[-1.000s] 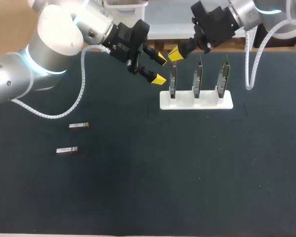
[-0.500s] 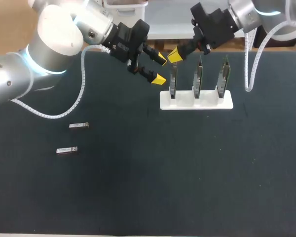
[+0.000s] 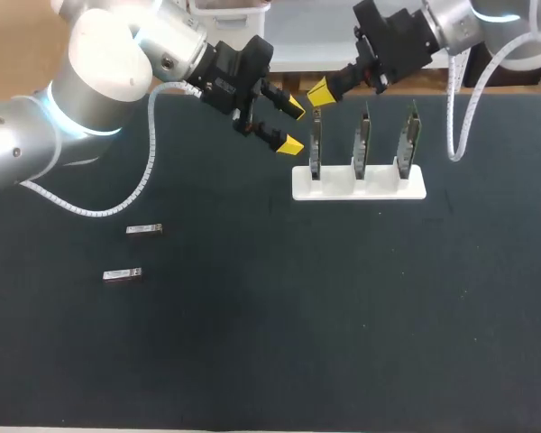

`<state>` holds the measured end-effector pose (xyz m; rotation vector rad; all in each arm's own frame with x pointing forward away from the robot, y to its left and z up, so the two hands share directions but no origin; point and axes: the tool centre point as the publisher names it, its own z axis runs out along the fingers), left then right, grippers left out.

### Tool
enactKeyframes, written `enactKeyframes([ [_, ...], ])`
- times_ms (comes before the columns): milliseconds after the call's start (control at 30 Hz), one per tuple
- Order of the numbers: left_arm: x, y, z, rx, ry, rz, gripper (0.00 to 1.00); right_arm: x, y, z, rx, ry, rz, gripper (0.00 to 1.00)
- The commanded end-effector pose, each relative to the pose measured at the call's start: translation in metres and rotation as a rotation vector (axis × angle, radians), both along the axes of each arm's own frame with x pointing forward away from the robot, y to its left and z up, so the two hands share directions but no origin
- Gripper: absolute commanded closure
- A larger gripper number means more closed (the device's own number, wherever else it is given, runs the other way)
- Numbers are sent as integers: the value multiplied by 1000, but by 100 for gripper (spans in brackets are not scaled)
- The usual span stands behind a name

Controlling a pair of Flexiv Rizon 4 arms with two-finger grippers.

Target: Pick up the optical module with the left hand, and insert it into the network port with the right hand.

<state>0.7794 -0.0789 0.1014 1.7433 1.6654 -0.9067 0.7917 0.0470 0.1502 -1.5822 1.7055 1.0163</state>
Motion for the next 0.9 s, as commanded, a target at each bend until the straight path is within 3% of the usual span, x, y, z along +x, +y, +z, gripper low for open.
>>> enactKeyframes([
  [33, 2, -1, 1, 6, 4, -2, 0, -2, 1, -1, -8, 0, -5, 100],
  [900, 2, -1, 1, 6, 4, -2, 0, -2, -2, -14, -23, 33, -14, 100],
])
